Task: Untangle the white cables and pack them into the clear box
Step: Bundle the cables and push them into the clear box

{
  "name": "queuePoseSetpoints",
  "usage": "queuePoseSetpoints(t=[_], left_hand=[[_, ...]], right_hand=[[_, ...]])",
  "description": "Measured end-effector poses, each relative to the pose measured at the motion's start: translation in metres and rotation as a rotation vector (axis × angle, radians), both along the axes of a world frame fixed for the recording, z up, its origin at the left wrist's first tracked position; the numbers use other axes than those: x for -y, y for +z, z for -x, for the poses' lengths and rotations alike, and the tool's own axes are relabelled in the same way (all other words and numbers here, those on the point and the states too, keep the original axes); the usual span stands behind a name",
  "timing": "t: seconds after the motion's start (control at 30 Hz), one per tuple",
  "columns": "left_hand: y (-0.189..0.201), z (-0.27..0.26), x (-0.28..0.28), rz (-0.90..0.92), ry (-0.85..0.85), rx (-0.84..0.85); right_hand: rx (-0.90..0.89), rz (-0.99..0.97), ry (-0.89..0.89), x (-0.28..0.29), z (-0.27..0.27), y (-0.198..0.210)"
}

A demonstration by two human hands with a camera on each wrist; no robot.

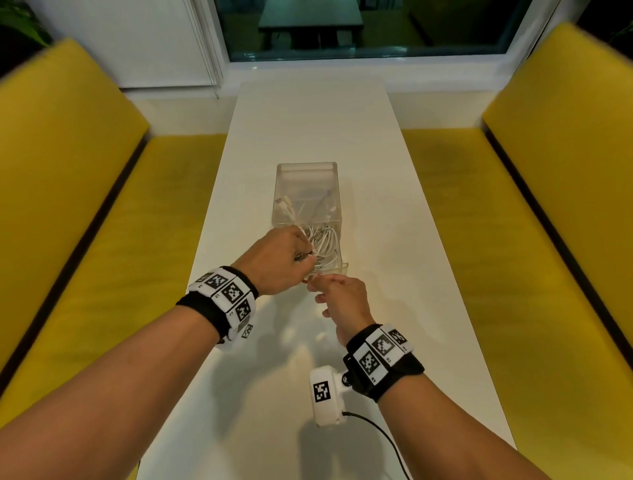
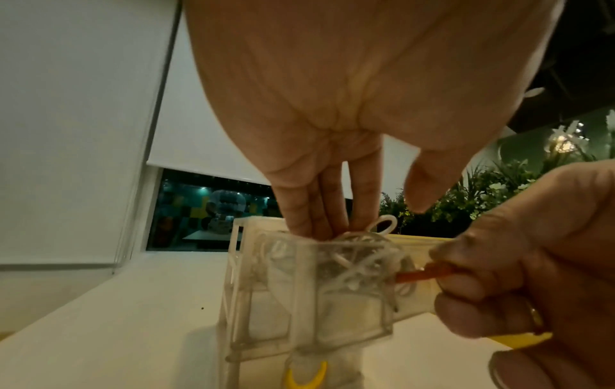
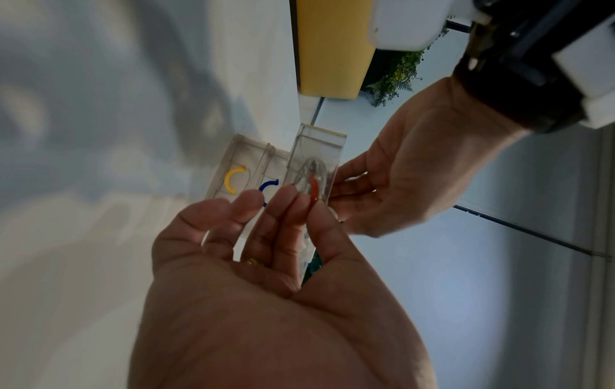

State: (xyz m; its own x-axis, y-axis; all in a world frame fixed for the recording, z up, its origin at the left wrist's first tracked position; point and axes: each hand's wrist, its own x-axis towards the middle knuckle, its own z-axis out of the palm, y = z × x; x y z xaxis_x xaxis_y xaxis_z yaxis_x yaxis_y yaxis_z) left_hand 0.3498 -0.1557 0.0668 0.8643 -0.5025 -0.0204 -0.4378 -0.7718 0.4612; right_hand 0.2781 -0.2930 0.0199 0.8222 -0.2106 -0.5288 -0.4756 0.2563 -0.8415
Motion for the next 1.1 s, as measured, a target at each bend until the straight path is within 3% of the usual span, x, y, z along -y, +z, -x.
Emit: queuePoseSetpoints(t=[0.3,0.57,0.7,0.87,1.1], left_hand=[[0.004,-0.003,0.008,0.043,0.271,-0.071],[-0.011,-0.009,0.015,-0.098,0.26,0.158],[-0.011,-0.004,0.018,-0.065,0.346,0.11],[-0.013,0.008,0.028,-0.087,0.332,0.078],[-0.002,-0.011,0.025,0.005,0.416,0.047]], right_hand=[[-0.01,-0.022,0.0,-0.001,0.0,0.002],[-0.033,-0.022,-0.009,-0.002,-0.015,0.003],[-0.03,-0.036,-0.014,-0.006,-0.019,0.0],[-0.018,-0.044,-0.034,-0.008,-0.022,-0.003],[-0.02,-0.042,-0.033,-0.012,-0.024,-0.003]])
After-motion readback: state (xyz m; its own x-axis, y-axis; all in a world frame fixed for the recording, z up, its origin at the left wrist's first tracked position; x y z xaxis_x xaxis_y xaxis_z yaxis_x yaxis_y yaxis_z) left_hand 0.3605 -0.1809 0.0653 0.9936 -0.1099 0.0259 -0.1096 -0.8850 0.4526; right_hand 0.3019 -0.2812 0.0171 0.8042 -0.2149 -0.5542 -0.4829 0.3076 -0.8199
